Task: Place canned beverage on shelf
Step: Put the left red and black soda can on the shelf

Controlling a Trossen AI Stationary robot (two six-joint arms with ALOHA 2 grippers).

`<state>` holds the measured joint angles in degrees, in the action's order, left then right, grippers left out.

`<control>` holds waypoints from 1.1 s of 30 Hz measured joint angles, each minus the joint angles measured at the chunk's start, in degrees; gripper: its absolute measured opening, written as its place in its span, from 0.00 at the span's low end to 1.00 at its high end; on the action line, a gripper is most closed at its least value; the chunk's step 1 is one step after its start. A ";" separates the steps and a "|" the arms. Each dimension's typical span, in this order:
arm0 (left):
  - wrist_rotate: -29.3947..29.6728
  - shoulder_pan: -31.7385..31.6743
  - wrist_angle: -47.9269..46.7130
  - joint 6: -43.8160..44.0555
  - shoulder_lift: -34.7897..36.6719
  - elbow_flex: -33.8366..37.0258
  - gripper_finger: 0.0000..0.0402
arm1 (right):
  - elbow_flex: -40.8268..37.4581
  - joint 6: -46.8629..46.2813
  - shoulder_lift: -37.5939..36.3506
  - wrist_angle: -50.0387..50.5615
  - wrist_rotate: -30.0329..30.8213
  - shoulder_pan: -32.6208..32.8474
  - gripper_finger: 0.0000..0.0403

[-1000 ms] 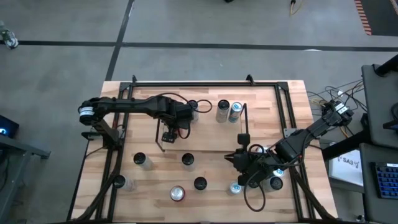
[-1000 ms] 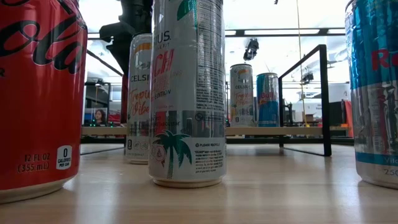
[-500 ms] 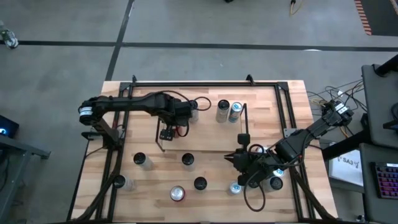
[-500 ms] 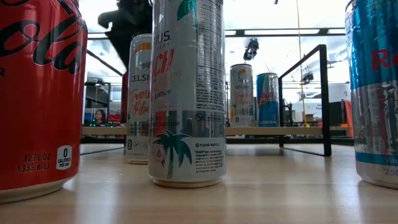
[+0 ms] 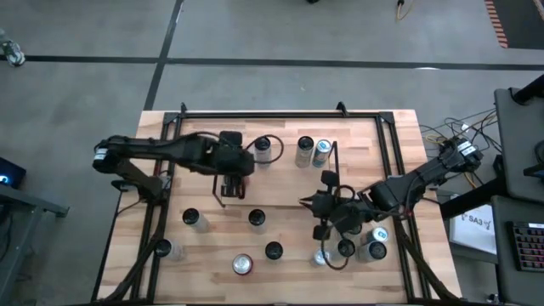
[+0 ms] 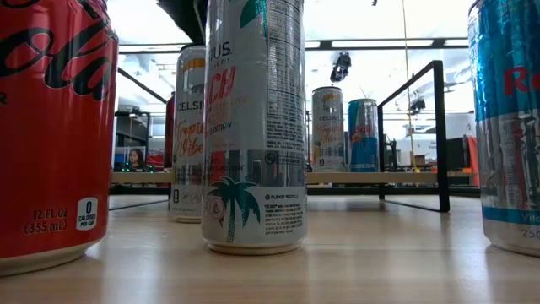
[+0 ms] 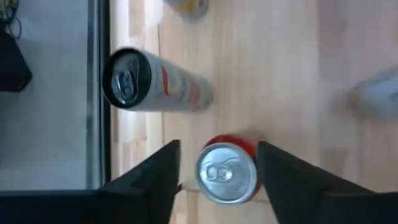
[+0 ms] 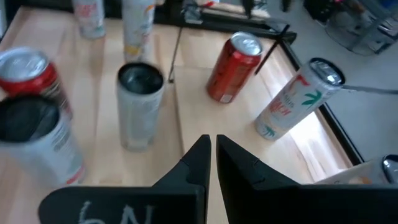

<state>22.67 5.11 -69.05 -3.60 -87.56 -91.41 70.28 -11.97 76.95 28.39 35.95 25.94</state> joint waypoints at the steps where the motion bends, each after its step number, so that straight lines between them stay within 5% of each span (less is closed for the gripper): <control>1: 0.43 0.92 0.79 1.56 0.80 0.02 0.42 | 0.00 0.08 0.00 -0.84 0.01 -0.57 0.04; 9: 14.81 10.94 13.72 6.56 6.76 5.06 0.20 | 0.02 3.88 0.07 -8.10 -0.44 -4.69 0.04; 19: 26.79 19.28 42.53 1.78 16.82 29.27 0.12 | 1.14 10.17 4.59 -18.61 -3.46 -9.75 0.04; 33: 29.90 19.71 81.02 -10.89 36.05 55.33 0.11 | 15.16 12.64 20.60 -17.72 -3.66 -16.53 0.04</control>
<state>52.58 24.82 11.97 -14.49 -51.52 -36.08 85.44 0.67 97.54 10.66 32.29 9.41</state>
